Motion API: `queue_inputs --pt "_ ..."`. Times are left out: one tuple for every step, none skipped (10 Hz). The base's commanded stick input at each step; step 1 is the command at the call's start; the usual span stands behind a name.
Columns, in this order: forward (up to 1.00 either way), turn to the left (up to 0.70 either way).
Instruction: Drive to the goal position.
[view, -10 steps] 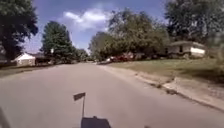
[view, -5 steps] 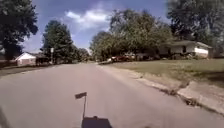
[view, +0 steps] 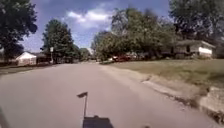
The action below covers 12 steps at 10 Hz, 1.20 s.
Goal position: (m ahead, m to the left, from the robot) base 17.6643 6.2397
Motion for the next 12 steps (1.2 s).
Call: queue_inputs --pt "1.0 0.0" --pt "1.0 0.0" --pt "1.0 0.04" --pt "1.0 0.22" --pt "1.0 0.33" --pt "1.0 0.38" --pt "1.0 0.18" --pt "1.0 0.02" --pt "1.0 0.02" --pt "1.0 0.02" --pt "1.0 0.0" --pt "1.0 0.0"
